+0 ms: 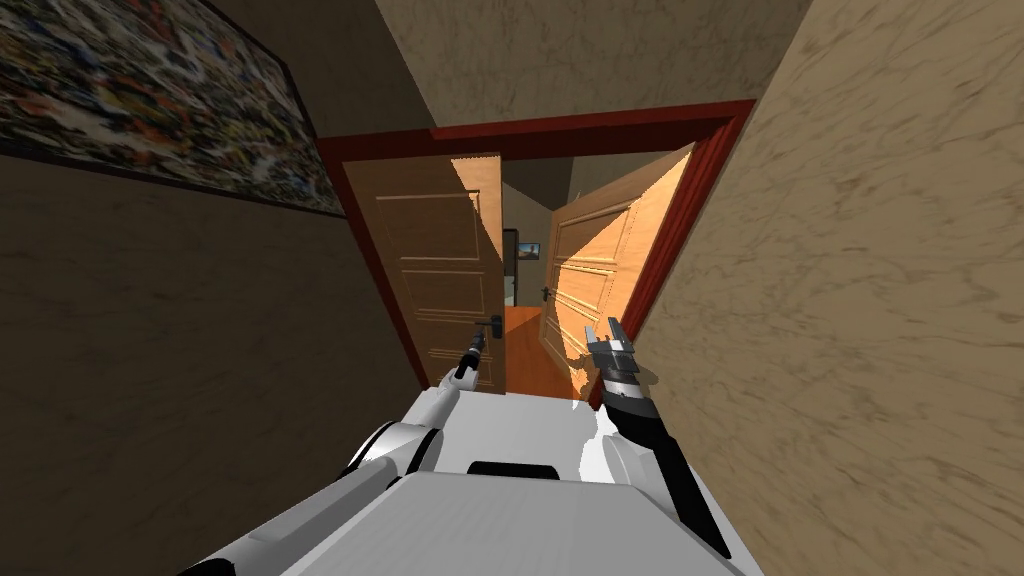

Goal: Push the door open

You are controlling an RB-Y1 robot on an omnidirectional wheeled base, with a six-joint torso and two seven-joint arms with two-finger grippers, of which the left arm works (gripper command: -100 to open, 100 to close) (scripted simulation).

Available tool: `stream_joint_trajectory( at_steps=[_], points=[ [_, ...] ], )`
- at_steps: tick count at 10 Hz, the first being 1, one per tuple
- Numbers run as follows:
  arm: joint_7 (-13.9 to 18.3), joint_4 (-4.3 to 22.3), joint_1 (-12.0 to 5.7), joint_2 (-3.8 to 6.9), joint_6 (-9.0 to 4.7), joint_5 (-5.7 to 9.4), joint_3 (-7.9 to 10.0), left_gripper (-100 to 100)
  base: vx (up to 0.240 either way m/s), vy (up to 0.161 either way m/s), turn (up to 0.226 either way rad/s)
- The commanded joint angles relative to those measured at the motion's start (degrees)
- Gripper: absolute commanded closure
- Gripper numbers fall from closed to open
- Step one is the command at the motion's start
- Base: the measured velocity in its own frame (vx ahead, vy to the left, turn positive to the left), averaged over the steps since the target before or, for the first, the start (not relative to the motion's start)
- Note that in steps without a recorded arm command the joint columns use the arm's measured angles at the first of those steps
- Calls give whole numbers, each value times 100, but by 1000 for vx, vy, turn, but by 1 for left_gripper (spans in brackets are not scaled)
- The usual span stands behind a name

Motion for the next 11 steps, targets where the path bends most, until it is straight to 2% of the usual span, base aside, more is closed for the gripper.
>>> stream_joint_trajectory(
  at_steps=[1,7,8,11],
  points=[
    [-11,31,-5,9,-21,7,21,-100,187,-16,-24],
    [-30,59,7,22,-43,24,69,-100,180,-7,-22],
    [-30,59,7,22,-43,24,69,100,-17,2,2],
    [-30,59,7,22,-43,24,69,100,-15,3,-8]
  ],
)
